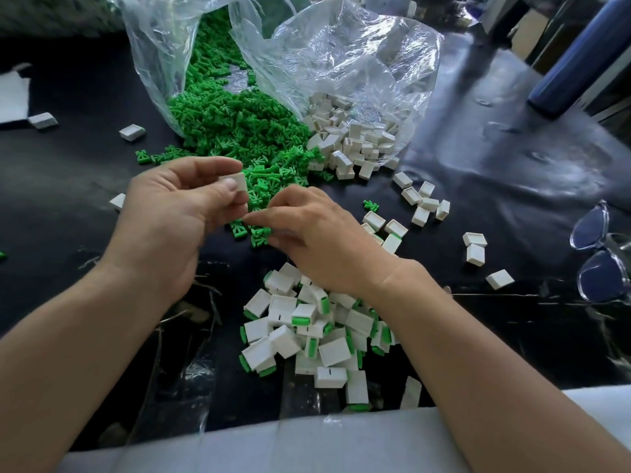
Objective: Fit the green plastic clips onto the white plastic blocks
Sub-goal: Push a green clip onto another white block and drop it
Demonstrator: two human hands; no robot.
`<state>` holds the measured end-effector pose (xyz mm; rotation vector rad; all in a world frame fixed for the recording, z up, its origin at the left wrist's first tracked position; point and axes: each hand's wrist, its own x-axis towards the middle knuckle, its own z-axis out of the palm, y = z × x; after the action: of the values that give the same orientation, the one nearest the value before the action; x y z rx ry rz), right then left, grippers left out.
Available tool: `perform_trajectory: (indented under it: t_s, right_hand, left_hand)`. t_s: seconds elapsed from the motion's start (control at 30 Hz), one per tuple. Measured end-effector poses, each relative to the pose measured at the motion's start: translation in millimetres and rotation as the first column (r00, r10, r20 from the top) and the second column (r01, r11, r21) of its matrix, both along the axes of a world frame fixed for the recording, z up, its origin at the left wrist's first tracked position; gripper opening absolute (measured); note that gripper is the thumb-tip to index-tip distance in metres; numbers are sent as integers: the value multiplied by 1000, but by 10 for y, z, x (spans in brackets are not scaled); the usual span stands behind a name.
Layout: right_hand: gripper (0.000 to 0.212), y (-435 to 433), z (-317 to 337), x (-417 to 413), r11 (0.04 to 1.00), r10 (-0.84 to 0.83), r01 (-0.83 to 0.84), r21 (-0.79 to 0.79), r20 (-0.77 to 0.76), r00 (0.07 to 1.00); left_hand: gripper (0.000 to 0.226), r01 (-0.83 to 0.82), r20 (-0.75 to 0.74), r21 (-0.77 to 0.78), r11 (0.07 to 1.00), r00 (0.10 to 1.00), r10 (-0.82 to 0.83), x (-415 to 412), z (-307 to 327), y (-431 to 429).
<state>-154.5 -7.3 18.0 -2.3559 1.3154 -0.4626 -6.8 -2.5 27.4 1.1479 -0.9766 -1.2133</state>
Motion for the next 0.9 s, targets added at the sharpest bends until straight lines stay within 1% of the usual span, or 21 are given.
perform_trajectory:
  t_s: [0.07, 0.17, 0.27, 0.37, 0.43, 0.53, 0.6, 0.7, 0.73, 0.8, 0.87, 0.9]
  right_hand:
    - [34, -19, -8, -9, 1000, 27, -28, -12, -79, 997]
    - [33, -43, -15, -49, 1000, -7, 4, -17, -153, 988]
    - [22, -50, 2, -55, 998, -48, 45, -32, -116, 992]
    - [12, -47, 17, -42, 999, -48, 46, -27, -89, 995]
    - [14, -45, 13, -35, 999, -50, 49, -21, -82, 995]
    - [23, -53, -5, -45, 998, -70, 70, -3, -109, 992]
    - [22, -66, -2, -82, 995, -94, 95, 4, -103, 990]
    - [13, -72, 48, -155, 989, -149, 149, -21, -1, 989]
    - [10, -68, 70, -175, 983, -177, 179, -33, 62, 982]
    - [2, -53, 116, -197, 968, -242, 249, -9, 216, 946]
    - [16, -45, 140, -190, 950, -308, 304, 68, 357, 882]
    - [22, -46, 147, -183, 945, -327, 305, 121, 424, 844]
  left_hand:
    - [23, 12, 0, 8, 1000, 1000, -13, -23, -4, 9]
    - [24, 14, -17, 29, 999, 1000, -14, -38, -2, 8]
    - [23, 31, -27, 37, 999, 999, -30, -42, -5, 15]
    - [25, 45, -12, 39, 998, 999, -45, -49, -13, 21]
    - [27, 50, -10, 47, 998, 999, -49, -48, -17, 19]
    - [27, 70, 4, 65, 995, 998, -70, -47, -13, 25]
    - [26, 93, 9, 74, 993, 996, -94, -56, -15, 37]
    - [25, 119, -16, 71, 990, 993, -118, -75, -21, 49]
    - [24, 127, -30, 69, 989, 992, -125, -79, -18, 53]
    - [19, 149, -60, 61, 987, 987, -146, -79, -12, 59]
    - [21, 169, -64, 53, 984, 984, -165, -78, -5, 65]
    - [22, 174, -59, 50, 983, 983, -171, -78, -4, 68]
